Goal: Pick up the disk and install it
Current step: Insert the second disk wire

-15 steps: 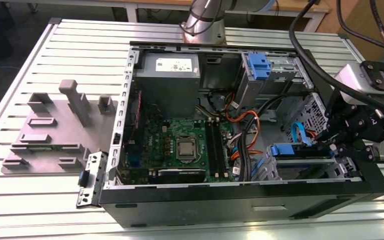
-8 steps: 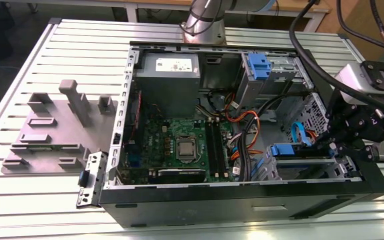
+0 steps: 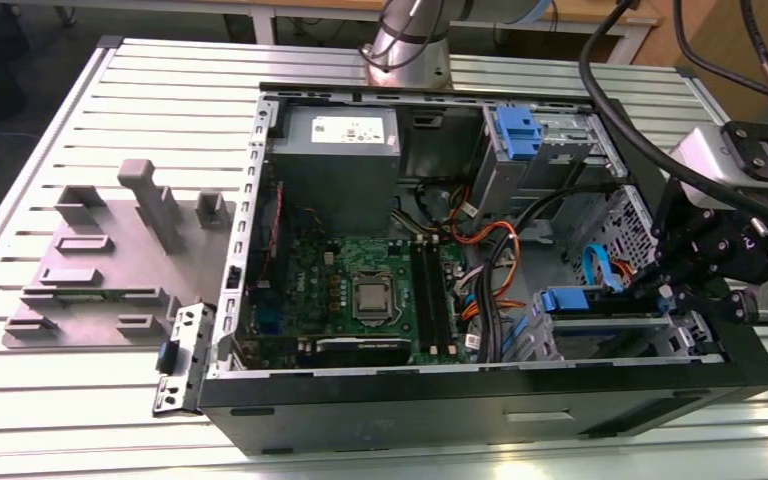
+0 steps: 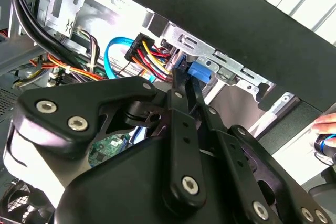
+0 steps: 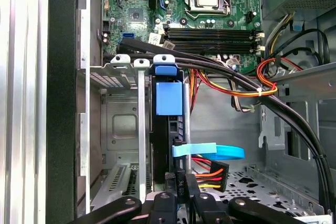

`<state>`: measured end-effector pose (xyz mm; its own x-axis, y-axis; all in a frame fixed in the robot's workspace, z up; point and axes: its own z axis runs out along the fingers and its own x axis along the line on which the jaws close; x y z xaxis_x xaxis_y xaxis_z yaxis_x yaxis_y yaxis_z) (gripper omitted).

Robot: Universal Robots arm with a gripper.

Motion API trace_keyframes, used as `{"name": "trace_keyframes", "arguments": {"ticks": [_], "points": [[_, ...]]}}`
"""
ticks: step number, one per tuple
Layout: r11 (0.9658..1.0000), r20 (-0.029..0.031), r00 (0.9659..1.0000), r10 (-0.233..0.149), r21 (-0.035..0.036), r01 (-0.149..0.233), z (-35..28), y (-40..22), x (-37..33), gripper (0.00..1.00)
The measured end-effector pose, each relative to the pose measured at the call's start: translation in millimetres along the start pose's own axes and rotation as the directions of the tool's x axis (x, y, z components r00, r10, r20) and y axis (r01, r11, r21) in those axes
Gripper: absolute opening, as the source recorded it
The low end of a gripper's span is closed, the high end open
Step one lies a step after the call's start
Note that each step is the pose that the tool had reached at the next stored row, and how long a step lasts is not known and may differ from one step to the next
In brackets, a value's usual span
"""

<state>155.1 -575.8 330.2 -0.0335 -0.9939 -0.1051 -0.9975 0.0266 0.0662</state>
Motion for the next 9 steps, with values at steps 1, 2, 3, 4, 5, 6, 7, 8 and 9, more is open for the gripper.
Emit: {"name": "trace_keyframes", "arguments": {"ticks": [1,2,3,4,5,6,7,8,9], "points": [[1.0000,0.0003,1.0000,0.000,0.0000,0.000,-0.4,0.0,0.0,0.19],[1.0000,0.0003,1.0000,0.000,0.0000,0.000,-1.1,0.1,-0.1,0.19],[1.0000,0.0000,1.0000,0.000,0.0001,0.000,-2.1,0.1,-0.3,0.19],[1.0000,-0.0001,1.0000,0.000,0.0000,0.000,-2.7,0.2,-0.3,0.19],[1.0000,0.0001,1.0000,0.000,0.0000,0.000,-3.2,0.2,-0.3,0.19],[1.0000,0.0000,1.0000,0.000,0.0000,0.000,-3.6,0.2,-0.4,0.19],[1.0000,0.0000,1.0000,0.000,0.0001,0.000,-3.7,0.2,-0.4,0.19],[1.0000,0.0000,1.0000,0.000,0.0005,0.000,-3.7,0.5,-0.4,0.19],[1.0000,0.0000,1.0000,0.000,0.0012,0.000,-3.7,1.2,-0.4,0.19]]}}
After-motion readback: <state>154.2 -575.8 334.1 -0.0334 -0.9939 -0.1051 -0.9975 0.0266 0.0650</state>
